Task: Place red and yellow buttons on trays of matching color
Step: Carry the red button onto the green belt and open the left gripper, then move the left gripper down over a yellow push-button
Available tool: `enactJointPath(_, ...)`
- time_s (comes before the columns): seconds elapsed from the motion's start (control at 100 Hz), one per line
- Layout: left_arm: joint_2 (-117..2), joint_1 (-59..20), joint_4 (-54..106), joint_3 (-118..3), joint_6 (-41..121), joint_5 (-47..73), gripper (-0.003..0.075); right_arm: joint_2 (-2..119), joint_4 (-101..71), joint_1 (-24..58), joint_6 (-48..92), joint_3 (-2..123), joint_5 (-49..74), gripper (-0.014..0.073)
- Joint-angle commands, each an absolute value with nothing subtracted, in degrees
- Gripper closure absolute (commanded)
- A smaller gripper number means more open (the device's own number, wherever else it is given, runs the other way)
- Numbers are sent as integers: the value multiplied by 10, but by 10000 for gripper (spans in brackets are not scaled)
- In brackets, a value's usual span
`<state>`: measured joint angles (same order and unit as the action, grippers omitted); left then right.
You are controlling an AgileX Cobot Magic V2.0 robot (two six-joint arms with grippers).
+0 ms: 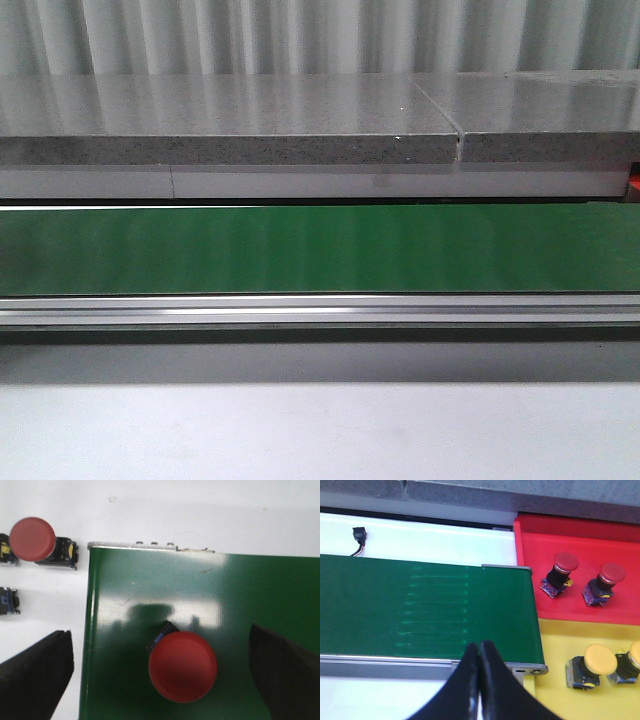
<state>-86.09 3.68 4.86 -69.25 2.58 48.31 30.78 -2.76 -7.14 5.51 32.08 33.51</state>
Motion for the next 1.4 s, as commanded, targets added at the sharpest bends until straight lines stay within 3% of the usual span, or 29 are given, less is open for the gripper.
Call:
enactJointPath(0.0,-825,33,58,-721,27,466,52,309,-26,-69,60,335,295,661)
enactJointPath(0.27,-811,53,53,-729,27,454,52,309,-26,-69,60,335,296,661)
enactJointPath(0.68,-867,178,60,-729,19,446,54,309,-26,-69,60,335,295,661)
enactJointPath(0.94,-928,188,44,-729,5,427,95,309,-26,-69,60,335,295,661)
enactJointPath(1.39,-981,198,-49,-729,-71,402,95,309,-26,-69,60,335,295,661)
